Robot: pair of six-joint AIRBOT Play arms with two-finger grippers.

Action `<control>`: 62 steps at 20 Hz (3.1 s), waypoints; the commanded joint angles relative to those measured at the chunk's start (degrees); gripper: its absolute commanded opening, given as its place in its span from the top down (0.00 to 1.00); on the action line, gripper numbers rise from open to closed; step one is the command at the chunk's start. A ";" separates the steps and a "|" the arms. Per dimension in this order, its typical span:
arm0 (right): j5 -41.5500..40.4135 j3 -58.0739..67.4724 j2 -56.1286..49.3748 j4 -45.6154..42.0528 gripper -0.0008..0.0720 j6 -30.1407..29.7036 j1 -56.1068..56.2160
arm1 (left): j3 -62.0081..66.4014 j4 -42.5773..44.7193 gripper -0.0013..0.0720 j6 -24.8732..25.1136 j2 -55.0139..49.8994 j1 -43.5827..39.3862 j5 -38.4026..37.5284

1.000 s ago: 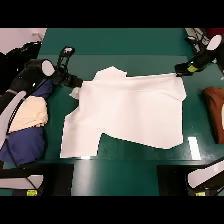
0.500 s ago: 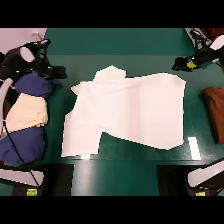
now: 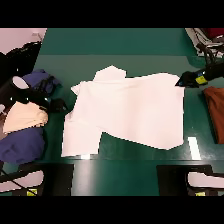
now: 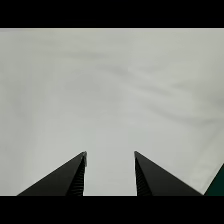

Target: Fold the shirts.

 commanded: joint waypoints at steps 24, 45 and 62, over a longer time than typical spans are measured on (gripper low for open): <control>4.85 -56.15 26.29 -1.64 0.35 5.64 -17.66 | -6.19 -6.08 0.94 3.21 8.31 0.17 6.45; -5.53 -36.24 35.08 -1.53 0.97 8.24 -3.10 | 5.35 -4.90 0.94 -2.80 18.25 0.31 4.92; -9.90 33.44 38.03 -1.42 0.97 3.76 -21.00 | 71.28 -12.44 0.94 -12.68 30.10 0.31 6.60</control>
